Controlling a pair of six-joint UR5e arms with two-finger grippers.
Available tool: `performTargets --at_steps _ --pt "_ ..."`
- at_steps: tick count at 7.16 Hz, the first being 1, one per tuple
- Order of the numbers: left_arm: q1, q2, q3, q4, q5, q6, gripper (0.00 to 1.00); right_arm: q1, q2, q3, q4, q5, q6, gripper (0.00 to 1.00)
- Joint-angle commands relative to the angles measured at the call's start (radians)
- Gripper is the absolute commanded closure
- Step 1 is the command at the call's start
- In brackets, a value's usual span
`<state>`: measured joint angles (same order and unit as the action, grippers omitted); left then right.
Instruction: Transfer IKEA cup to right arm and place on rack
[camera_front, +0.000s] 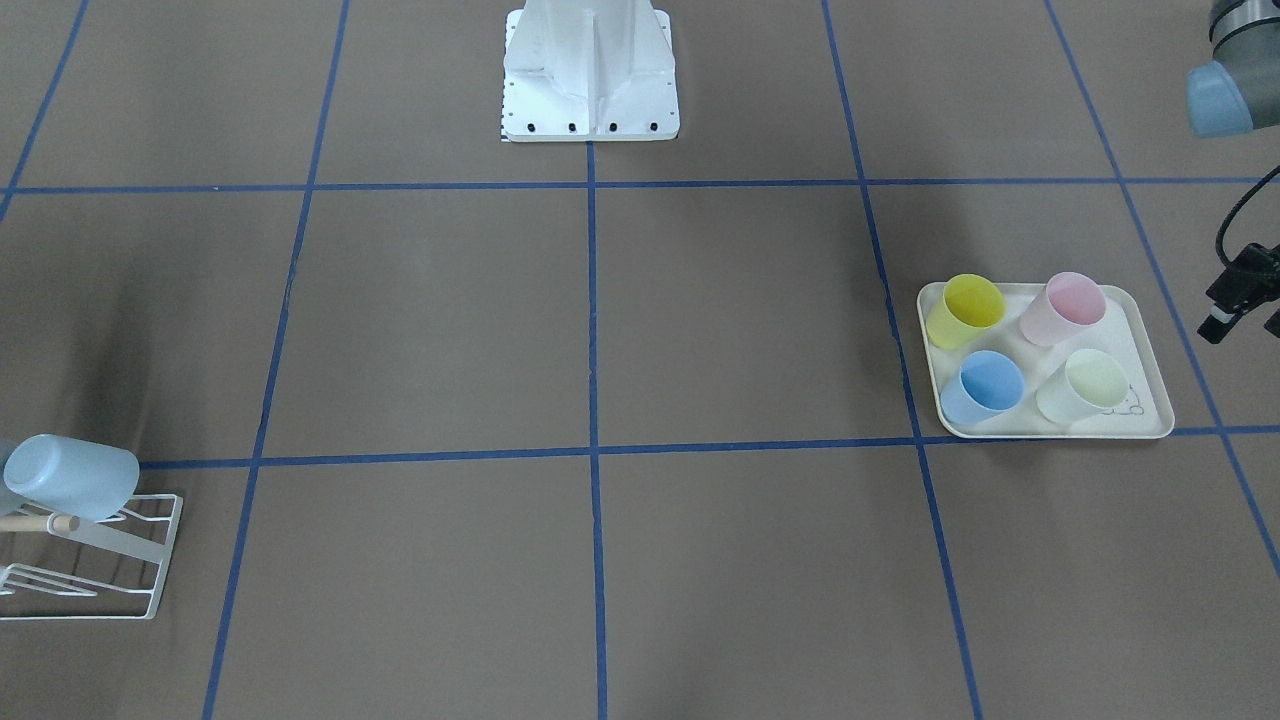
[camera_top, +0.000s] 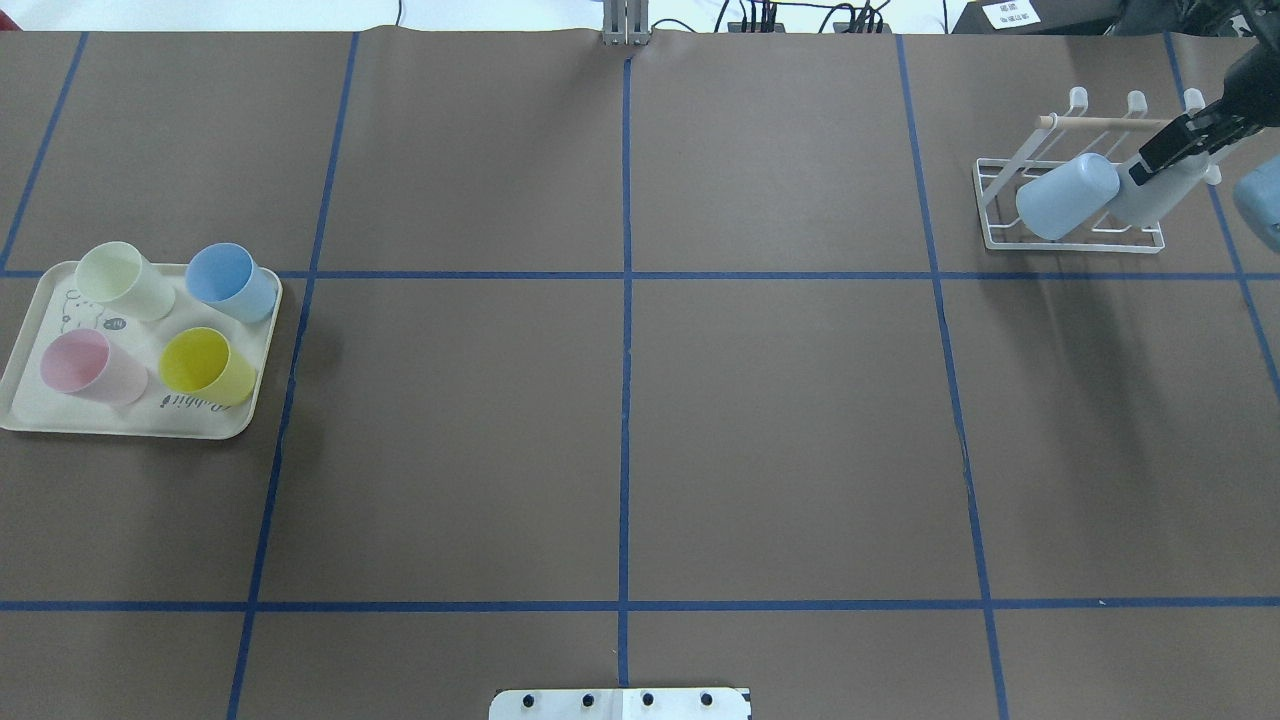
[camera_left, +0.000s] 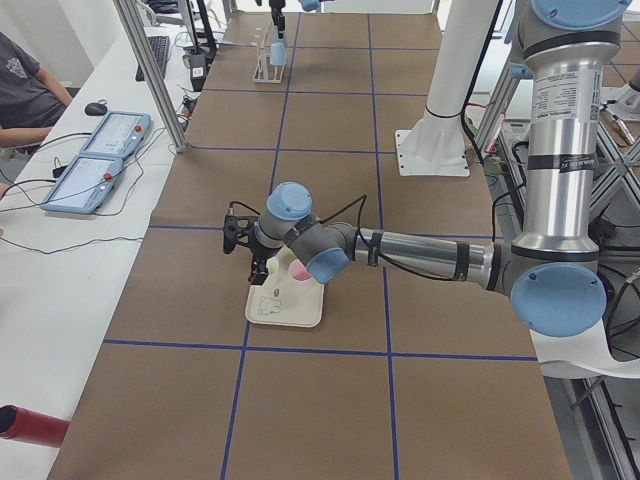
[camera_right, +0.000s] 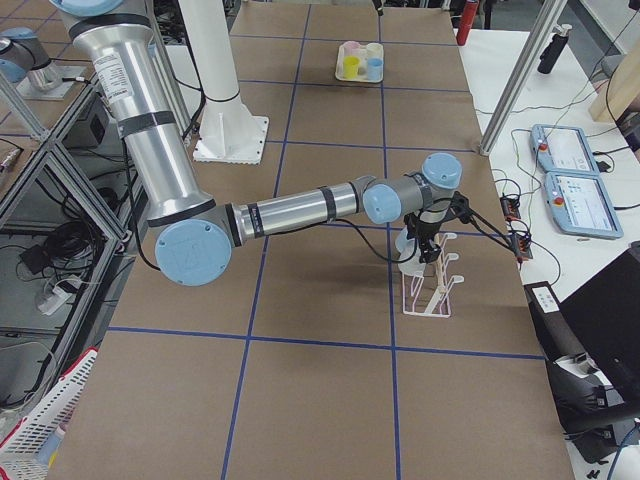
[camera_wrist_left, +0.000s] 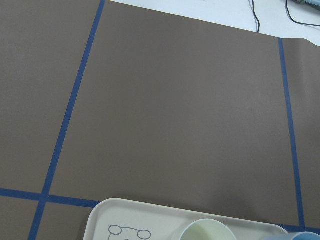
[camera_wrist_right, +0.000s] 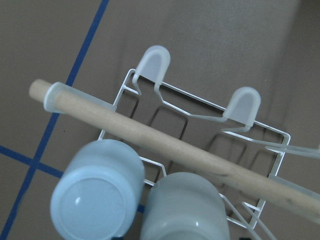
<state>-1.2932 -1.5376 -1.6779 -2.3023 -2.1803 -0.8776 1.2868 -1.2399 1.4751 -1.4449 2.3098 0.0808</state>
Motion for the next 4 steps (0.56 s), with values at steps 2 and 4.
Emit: performTargets --at_steps 2,4 --pt "0.002 0.031 0.027 0.001 -0.004 0.011 0.0 -0.009 0.01 0.001 -0.003 -0.007 0.007 0.0" --pt "0.005 0.071 0.023 0.003 -0.016 0.008 0.0 -0.008 0.016 0.017 0.0 0.0 0.019 0.0"
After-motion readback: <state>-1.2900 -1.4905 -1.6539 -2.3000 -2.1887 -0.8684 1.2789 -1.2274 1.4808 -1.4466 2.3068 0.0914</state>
